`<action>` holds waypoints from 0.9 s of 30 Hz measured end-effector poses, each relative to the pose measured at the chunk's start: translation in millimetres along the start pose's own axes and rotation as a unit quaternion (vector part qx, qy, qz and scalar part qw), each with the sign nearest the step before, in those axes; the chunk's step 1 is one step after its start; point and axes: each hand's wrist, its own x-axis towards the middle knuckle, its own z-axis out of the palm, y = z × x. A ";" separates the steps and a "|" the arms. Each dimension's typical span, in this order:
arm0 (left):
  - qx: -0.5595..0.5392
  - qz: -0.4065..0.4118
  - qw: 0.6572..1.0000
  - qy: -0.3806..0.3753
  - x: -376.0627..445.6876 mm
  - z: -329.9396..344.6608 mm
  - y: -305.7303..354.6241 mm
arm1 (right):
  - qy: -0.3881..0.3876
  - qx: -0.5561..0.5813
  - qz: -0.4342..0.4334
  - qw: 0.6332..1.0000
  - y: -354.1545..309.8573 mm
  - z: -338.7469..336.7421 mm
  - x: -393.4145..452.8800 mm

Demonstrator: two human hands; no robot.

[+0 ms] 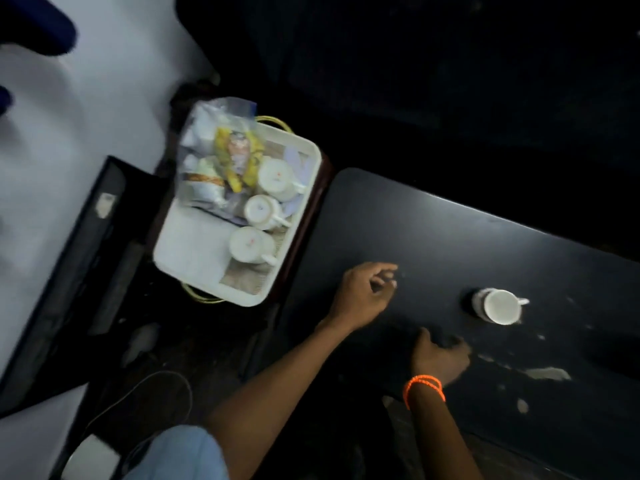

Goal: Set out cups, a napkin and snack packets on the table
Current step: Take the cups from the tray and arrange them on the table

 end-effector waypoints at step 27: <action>-0.452 -0.328 0.830 0.012 -23.3 -250.3 -70.8 | -0.401 0.014 -0.094 0.911 -121.9 127.1 -176.6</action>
